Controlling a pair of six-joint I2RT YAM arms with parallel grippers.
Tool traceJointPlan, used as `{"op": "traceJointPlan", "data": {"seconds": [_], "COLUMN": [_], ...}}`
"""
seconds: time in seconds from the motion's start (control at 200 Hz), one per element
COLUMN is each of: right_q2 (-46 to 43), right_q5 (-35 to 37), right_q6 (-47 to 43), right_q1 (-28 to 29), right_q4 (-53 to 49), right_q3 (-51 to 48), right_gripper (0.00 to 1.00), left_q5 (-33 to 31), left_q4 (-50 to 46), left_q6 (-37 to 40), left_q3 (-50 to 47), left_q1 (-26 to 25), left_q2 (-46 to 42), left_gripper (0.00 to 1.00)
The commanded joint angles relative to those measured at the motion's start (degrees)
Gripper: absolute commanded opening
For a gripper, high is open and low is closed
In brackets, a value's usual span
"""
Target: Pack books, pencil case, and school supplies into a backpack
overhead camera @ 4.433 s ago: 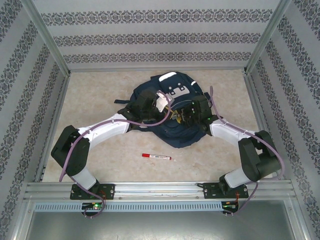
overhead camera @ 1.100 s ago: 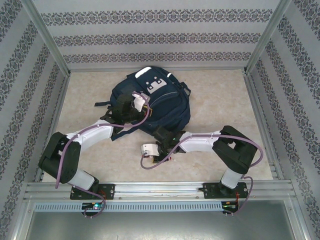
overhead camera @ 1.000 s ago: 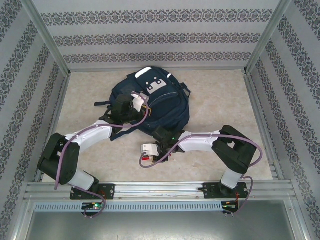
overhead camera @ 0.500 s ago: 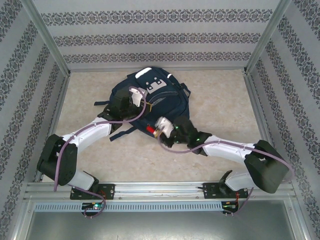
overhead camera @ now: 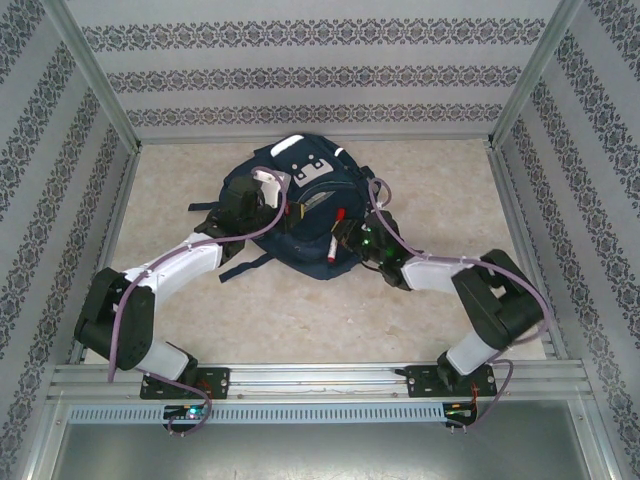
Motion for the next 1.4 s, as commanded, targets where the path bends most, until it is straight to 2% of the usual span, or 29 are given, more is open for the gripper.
{"op": "traceJointPlan", "data": {"seconds": [0.0, 0.175, 0.305, 0.455, 0.62, 0.784, 0.904, 0.964, 1.064, 1.179, 1.284, 1.394], "right_q2": [4.7, 10.2, 12.0, 13.4, 7.4, -1.3, -8.2, -11.5, -18.2, -26.6, -33.4, -37.9], "right_q5": [1.5, 5.6, 11.5, 14.4, 21.6, 20.0, 17.5, 15.2, 12.2, 10.6, 12.4, 11.6], "right_q6": [19.0, 29.0, 30.1, 29.7, 29.1, 28.0, 24.4, 21.2, 12.6, -5.3, -20.0, -31.2], "right_q1": [0.4, 0.4, 0.7, 1.3, 2.5, 1.7, 1.0, 0.2, -1.0, -1.2, -1.2, -1.0], "right_q4": [5.5, 6.5, 0.7, -1.3, -5.4, -12.7, -21.2, -23.1, -25.3, -32.1, -43.9, -51.4], "right_q3": [5.6, 9.2, 11.5, 14.3, 11.2, 6.9, 4.6, 3.2, 0.0, -2.5, -2.6, -3.0], "right_gripper": [0.15, 0.17, 0.17, 0.35, 0.52, 0.54, 0.54, 0.55, 0.55, 0.55, 0.55, 0.54], "left_q5": [4.6, 5.9, 5.8, 5.6, 5.8, 4.0, 4.2, 5.0, 8.0, 10.7, 8.4, 5.3], "left_q4": [7.2, 6.9, 5.3, 7.9, 6.1, 7.9, 3.6, 2.3, -1.8, -11.4, -19.5, -27.8], "left_q6": [-3.9, -3.9, -3.9, -5.7, -5.1, -3.0, -0.7, 0.7, 4.5, 8.2, 8.4, 7.4], "left_q3": [1.6, 1.9, 3.3, 1.7, 0.9, -1.6, 0.1, 0.4, 1.4, 3.2, 4.2, 7.5], "left_q1": [-2.8, -4.4, -4.6, -4.8, -4.8, -4.8, -4.6, -4.5, -3.8, -2.2, -0.1, 2.5], "left_q2": [0.6, 0.8, 1.1, 0.6, 0.5, -0.5, -0.5, -0.6, -1.8, -5.7, -7.2, -3.4], "left_gripper": [0.00, 0.00, 0.00, 0.00, 0.00, 0.00, 0.11, 0.19, 0.39, 0.56, 0.59, 0.64]}}
